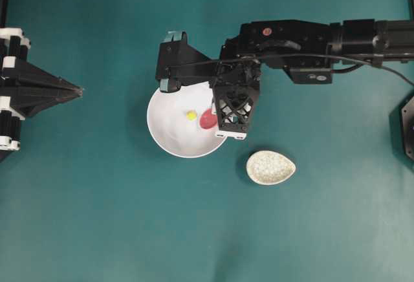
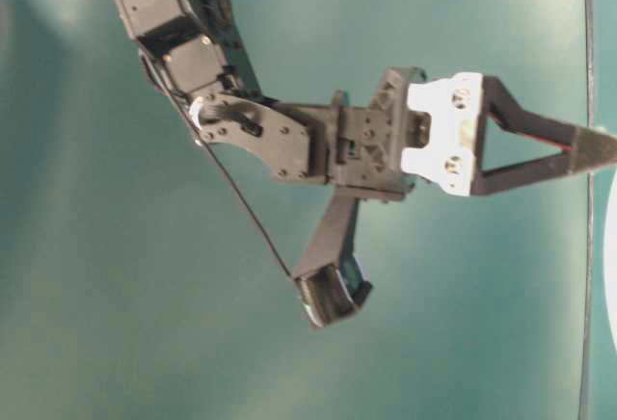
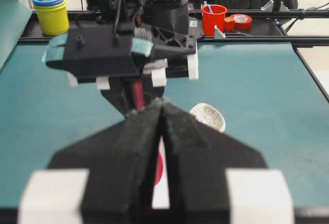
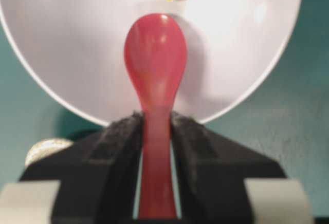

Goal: Scoop the yellow hexagonal prism block from the bowl with a spoon using the right arm.
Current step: 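Push the spoon under the yellow block, scooping it onto the spoon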

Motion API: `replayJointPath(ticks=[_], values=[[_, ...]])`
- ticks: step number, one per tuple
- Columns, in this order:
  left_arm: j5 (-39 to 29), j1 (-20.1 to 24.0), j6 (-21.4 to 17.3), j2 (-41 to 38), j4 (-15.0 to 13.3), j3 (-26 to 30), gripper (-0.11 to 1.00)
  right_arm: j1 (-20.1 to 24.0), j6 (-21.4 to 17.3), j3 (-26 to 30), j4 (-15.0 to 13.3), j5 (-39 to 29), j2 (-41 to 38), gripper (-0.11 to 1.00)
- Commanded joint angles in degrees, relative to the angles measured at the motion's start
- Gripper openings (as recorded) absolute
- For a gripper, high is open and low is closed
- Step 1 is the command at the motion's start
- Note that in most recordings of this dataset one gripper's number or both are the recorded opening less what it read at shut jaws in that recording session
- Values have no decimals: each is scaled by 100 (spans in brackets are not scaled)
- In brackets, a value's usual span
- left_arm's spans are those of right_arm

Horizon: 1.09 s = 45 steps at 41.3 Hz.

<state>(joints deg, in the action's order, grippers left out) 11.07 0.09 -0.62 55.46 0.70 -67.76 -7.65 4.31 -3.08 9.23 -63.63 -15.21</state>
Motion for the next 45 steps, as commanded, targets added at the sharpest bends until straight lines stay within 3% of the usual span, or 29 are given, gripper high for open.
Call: replayJointPath(ticks=[1,45], values=[[53,9,-9,-35,18,132,0,9,0,149,-18,88,88,26],[53,9,-9,-26,9,132,0,18,35,149,-62,1573,-141,26]])
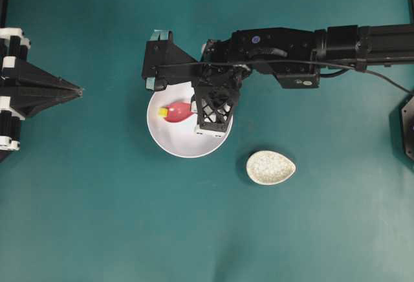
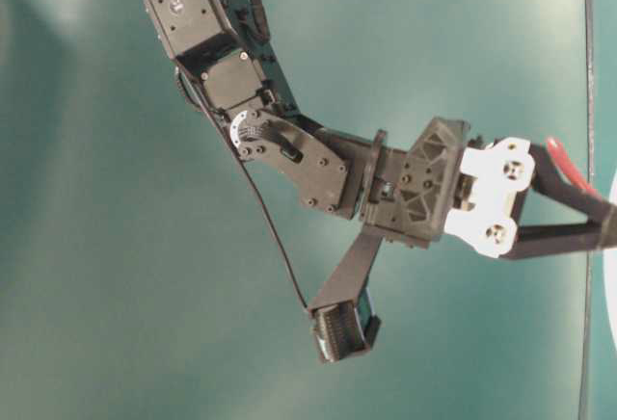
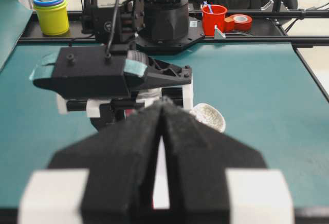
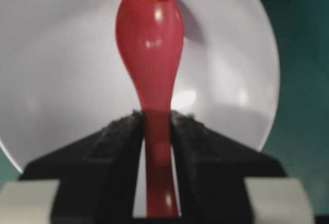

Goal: Scoop the yellow hexagonal prism block from the bowl with a spoon using the right arm.
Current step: 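Push the spoon under the yellow block, scooping it onto the spoon, then lift the spoon with the block up out of the bowl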

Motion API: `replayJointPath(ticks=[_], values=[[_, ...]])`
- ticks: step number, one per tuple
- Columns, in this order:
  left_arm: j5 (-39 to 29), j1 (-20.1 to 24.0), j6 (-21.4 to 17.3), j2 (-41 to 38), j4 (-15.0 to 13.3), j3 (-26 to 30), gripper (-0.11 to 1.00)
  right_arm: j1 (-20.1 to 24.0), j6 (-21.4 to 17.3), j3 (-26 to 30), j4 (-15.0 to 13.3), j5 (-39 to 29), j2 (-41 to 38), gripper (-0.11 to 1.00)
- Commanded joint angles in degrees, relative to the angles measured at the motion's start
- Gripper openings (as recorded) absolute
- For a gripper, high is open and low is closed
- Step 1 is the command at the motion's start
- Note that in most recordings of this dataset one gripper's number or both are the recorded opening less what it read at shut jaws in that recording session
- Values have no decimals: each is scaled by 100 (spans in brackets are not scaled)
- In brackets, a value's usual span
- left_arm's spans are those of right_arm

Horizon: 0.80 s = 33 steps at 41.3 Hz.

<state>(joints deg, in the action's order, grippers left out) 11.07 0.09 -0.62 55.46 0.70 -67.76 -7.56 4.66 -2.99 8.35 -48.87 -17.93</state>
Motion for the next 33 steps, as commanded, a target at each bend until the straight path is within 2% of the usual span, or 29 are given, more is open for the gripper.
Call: replayJointPath(ticks=[1,33], values=[[53,9,-9,-26,9,132,0,9,-9,141,18,97,132,26],[26,9,0,-26,9,132,0,18,-70,114,44,281,475,26]])
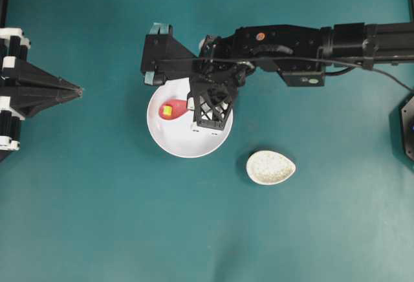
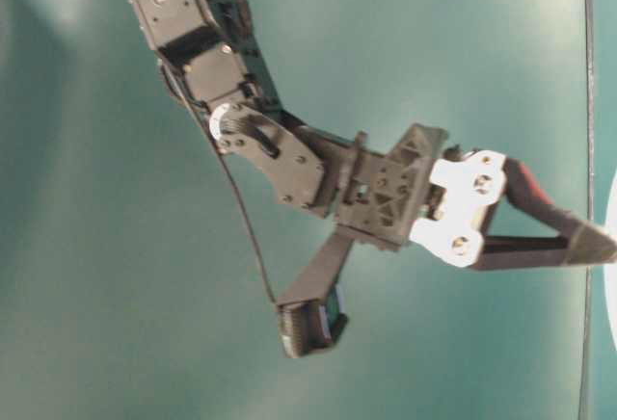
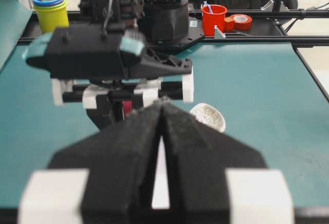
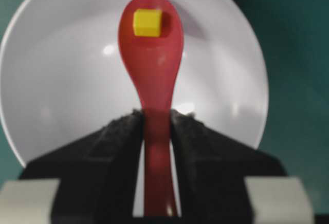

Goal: Scoop the yellow hexagonal prism block from the bowl with a spoon using the right arm.
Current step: 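Lift the spoon with the block up out of the bowl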

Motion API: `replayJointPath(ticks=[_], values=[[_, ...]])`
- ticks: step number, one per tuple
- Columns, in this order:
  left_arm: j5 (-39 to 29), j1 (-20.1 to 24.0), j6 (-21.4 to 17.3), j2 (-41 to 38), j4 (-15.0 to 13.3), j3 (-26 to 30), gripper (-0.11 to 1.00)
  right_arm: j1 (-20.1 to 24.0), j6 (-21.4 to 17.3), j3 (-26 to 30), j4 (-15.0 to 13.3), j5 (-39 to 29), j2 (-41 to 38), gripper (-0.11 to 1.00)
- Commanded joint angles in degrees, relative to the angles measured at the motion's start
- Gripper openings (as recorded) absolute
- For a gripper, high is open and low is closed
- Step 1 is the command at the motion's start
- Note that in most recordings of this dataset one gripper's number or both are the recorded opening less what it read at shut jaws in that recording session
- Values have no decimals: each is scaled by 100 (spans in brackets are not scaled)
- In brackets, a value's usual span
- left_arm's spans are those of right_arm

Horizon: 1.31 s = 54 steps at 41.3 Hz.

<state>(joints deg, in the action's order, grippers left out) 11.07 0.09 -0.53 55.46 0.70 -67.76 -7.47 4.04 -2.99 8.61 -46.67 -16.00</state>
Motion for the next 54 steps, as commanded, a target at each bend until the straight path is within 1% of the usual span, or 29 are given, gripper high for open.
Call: replayJointPath(ticks=[1,18,30,42,54], values=[[26,9,-18,-35,9,132,0,9,-9,105,18,62,290,26],[26,9,-9,-35,18,132,0,9,-26,88,26,97,431,26],[26,9,-9,-35,9,132,0,9,-26,-18,149,325,782,26],[26,9,-9,-35,9,132,0,9,-26,-457,264,853,1292,26],[26,9,-9,-35,18,132,0,9,-26,-870,378,1160,1863,26]])
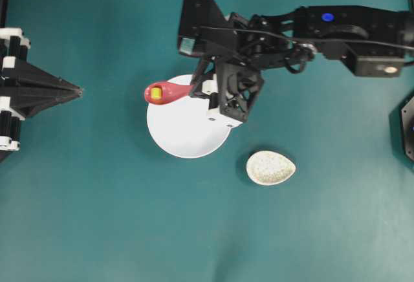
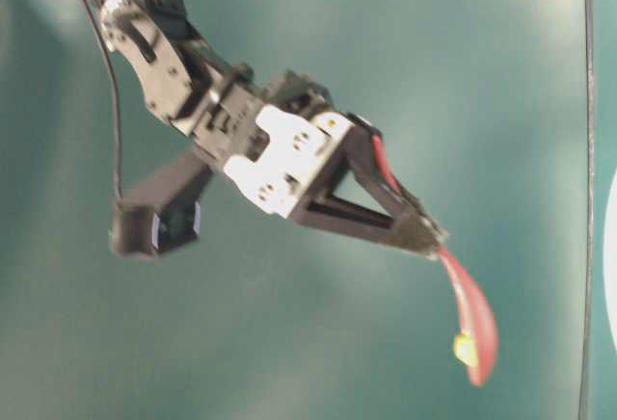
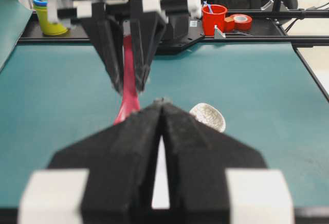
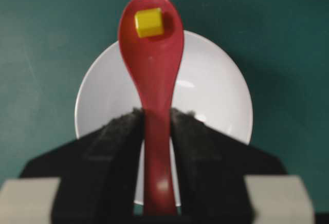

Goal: Scoop the yellow hexagonal prism block from the bowl with a spoon using the right arm.
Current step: 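Lift the spoon with the block up out of the bowl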

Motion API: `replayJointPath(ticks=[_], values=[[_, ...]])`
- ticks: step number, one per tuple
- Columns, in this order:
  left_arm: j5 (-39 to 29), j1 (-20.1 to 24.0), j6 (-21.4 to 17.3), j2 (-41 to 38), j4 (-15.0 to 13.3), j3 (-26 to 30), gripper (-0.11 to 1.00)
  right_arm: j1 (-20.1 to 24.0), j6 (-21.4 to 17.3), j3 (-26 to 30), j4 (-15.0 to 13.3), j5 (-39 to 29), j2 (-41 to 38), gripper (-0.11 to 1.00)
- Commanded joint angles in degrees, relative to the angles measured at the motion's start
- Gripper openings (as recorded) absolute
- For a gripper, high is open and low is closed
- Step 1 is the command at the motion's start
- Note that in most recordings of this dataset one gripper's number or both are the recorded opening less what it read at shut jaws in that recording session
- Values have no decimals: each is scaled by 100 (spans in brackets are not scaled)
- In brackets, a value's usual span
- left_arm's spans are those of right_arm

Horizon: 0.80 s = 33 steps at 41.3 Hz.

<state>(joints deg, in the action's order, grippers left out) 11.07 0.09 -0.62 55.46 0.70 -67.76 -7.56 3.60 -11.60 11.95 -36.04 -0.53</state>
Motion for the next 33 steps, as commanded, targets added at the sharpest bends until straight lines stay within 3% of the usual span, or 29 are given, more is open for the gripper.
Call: replayJointPath(ticks=[1,21,33], values=[[26,9,0,-44,18,132,0,18,18,-35,44,123,360,26],[26,9,0,-44,18,132,0,18,18,-914,176,905,1424,26],[26,9,0,-44,9,132,0,18,9,-1055,185,967,1556,26]])
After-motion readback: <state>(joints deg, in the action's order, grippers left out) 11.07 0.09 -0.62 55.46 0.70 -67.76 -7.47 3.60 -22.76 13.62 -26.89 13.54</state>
